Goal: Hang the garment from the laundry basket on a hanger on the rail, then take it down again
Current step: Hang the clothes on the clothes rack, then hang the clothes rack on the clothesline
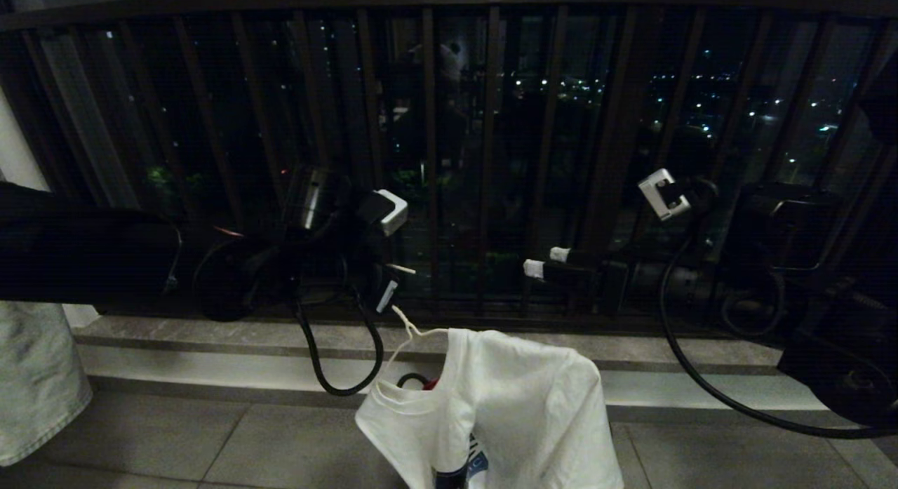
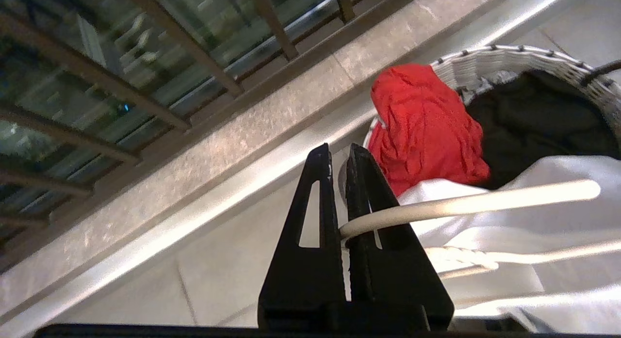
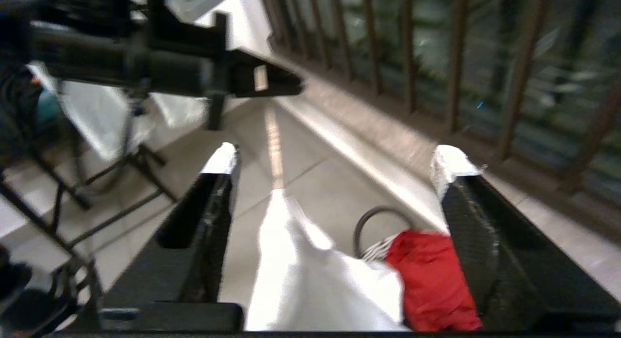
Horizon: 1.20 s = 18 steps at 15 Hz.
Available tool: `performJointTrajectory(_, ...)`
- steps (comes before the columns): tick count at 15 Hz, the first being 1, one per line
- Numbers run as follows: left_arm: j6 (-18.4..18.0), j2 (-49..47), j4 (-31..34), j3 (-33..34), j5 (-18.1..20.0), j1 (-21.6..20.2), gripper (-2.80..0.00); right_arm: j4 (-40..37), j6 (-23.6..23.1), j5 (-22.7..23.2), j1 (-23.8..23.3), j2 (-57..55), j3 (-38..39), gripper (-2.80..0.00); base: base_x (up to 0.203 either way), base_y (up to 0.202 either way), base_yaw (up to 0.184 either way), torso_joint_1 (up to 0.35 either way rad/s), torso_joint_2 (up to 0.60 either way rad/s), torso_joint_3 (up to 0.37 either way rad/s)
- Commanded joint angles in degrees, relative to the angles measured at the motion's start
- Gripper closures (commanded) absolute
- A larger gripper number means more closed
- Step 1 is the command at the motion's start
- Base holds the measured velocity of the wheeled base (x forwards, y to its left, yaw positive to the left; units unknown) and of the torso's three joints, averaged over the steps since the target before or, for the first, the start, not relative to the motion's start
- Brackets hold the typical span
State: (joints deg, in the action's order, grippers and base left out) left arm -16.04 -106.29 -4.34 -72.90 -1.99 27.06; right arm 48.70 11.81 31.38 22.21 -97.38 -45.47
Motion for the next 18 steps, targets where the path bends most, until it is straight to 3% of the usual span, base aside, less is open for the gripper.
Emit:
performJointTrajectory(1,0.02,2.44,9.19,-6.05,-1.88,0.11,0.00,0.12,0.20,0.25,-1.08,2.02,-0.36,0.00,0.000,0.000,0.000,0.000,0.00,0.000)
performJointTrajectory(4,0.71,4.46,12.34,-7.91,-4.60,0.84,0.00,0.16,2.07,0.22,-1.28,3.48,-1.11,0.00,0.000,0.000,0.000,0.000,0.00,0.000)
performJointTrajectory(6,4.82,6.20,12.37,-7.51,-4.49,1.45,0.00,0.17,2.61,-0.08,-1.54,4.95,-0.82,0.00,0.000,0.000,0.000,0.000,0.00,0.000)
performJointTrajectory(7,7.23,7.82,12.32,-7.16,-3.79,1.48,0.00,0.11,2.74,-0.09,-1.56,5.70,-0.51,0.00,0.000,0.000,0.000,0.000,0.00,0.000)
performJointTrajectory(9,10.91,11.26,12.26,-4.82,2.11,1.48,0.00,-0.03,2.75,-0.27,-1.77,7.08,-0.48,0.00,0.000,0.000,0.000,0.000,0.00,0.000)
performJointTrajectory(10,11.30,12.19,12.29,-2.89,3.88,1.52,0.00,0.14,2.57,-1.04,-2.09,7.68,0.51,0.00,0.000,0.000,0.000,0.000,0.00,0.000)
performJointTrajectory(12,11.13,13.21,12.57,-2.98,4.01,2.04,0.00,0.08,2.69,-3.47,-2.30,7.40,-0.46,0.00,0.000,0.000,0.000,0.000,0.00,0.000)
performJointTrajectory(18,10.69,12.76,12.52,-3.21,3.92,3.77,0.00,0.52,2.10,-3.40,-3.05,6.14,-0.68,0.00,0.000,0.000,0.000,0.000,0.00,0.000)
